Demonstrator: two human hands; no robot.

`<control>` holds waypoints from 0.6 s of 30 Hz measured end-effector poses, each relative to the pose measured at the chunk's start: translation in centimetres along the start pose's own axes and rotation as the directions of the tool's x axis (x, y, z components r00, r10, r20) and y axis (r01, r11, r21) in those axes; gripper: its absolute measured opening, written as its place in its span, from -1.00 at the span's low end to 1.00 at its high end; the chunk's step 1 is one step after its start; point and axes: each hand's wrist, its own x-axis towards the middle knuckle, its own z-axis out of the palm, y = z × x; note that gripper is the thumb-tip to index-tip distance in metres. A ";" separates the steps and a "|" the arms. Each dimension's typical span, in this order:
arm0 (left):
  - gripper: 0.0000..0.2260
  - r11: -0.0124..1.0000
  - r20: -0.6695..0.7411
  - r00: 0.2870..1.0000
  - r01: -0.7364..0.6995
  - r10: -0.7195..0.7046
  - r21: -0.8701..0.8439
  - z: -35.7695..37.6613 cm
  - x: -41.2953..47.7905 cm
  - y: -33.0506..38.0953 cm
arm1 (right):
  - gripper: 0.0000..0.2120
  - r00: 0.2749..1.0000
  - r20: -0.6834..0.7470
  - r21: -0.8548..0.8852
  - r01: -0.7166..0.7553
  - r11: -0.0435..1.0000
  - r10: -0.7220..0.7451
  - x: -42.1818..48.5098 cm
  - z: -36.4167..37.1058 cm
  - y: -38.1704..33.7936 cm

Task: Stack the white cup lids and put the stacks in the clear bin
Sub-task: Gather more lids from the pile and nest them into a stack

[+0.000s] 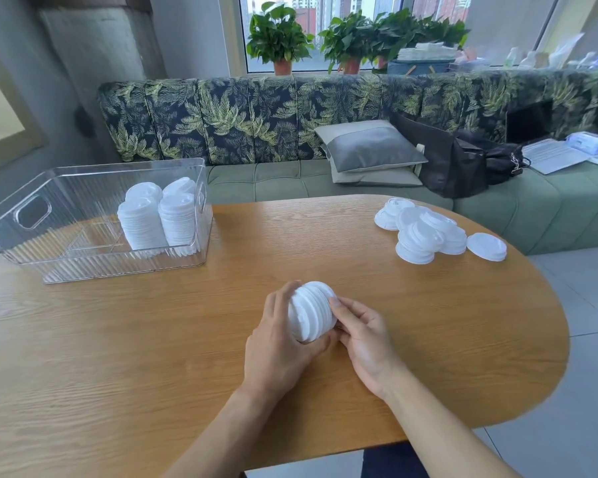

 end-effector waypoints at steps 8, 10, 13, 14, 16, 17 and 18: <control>-0.17 0.999 0.005 1.000 0.004 -0.004 0.042 0.1 -0.1 0.0 | -0.72 1.000 0.017 0.004 -0.012 1.000 0.012 -0.1 0.1 -0.2; -0.17 0.999 0.011 1.000 0.017 -0.018 0.051 0.2 -0.1 0.0 | -0.73 0.999 0.049 -0.014 -0.012 1.000 0.012 -0.2 0.1 -0.2; -0.20 0.998 0.016 0.999 0.036 -0.037 0.054 0.2 0.1 -0.2 | -0.57 0.991 0.134 -0.109 0.027 0.994 -0.012 -0.4 0.4 -0.2; -0.21 0.998 0.027 0.999 0.031 -0.032 0.052 0.2 0.2 -0.2 | -0.46 0.988 0.151 -0.150 0.033 0.988 -0.010 -0.4 0.5 -0.1; -0.17 1.000 0.066 0.998 0.010 -0.010 -0.002 0.2 0.1 -0.3 | -0.34 0.992 0.126 -0.182 0.041 0.982 -0.019 -0.4 0.6 0.0; -0.11 0.998 0.093 0.996 0.012 -0.006 -0.066 0.2 0.1 -0.4 | -0.32 0.996 0.086 -0.156 0.035 0.987 -0.022 -0.3 0.6 0.0; -0.04 0.989 0.124 0.992 0.029 -0.011 -0.145 0.2 0.1 -0.5 | -0.32 0.999 0.038 -0.106 0.019 0.994 -0.015 -0.3 0.6 -0.1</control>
